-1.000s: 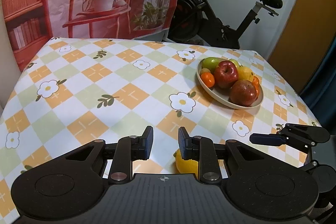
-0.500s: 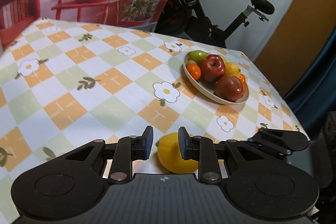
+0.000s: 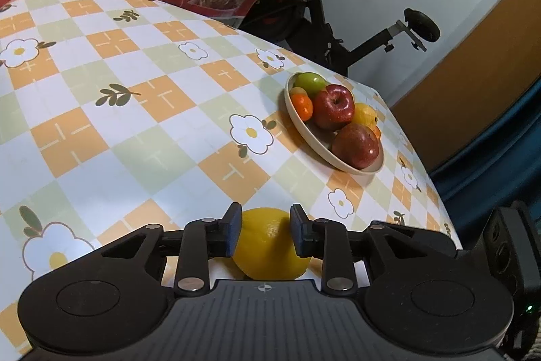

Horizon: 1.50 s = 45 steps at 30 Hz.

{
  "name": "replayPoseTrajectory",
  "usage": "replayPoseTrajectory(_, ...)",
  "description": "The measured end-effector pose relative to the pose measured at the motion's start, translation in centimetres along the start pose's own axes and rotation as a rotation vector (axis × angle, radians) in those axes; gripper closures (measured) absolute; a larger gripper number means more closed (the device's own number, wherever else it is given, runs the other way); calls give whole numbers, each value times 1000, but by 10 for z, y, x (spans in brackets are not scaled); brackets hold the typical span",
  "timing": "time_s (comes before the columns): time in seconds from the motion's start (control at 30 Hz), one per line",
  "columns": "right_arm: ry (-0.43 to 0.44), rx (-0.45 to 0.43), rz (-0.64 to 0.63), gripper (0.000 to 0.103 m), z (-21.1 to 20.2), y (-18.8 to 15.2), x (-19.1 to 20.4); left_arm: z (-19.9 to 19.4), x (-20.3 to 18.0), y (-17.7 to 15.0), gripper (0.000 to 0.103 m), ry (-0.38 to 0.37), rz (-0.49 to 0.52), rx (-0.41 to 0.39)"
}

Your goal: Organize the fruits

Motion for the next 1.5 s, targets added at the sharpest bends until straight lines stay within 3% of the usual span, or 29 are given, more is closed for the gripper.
replayPoseTrajectory(0.97,52,-28,74,57,4,0,-3,7,-16,-2,66,-3,65,-16)
replayPoseTrajectory(1.5,-9,-166,65,57,-48,32,-42,2,-73,48,66,-28,125,-76)
Point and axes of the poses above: each gripper's, at about its wrist camera, not at the fingertips, and z roughly the way its jaws point, x to its left, y to its top, the point moved 8 cm from there along z, roughly the way its jaws point, and after that the axes turned 8 degrees about y, right-handed, at the moved point
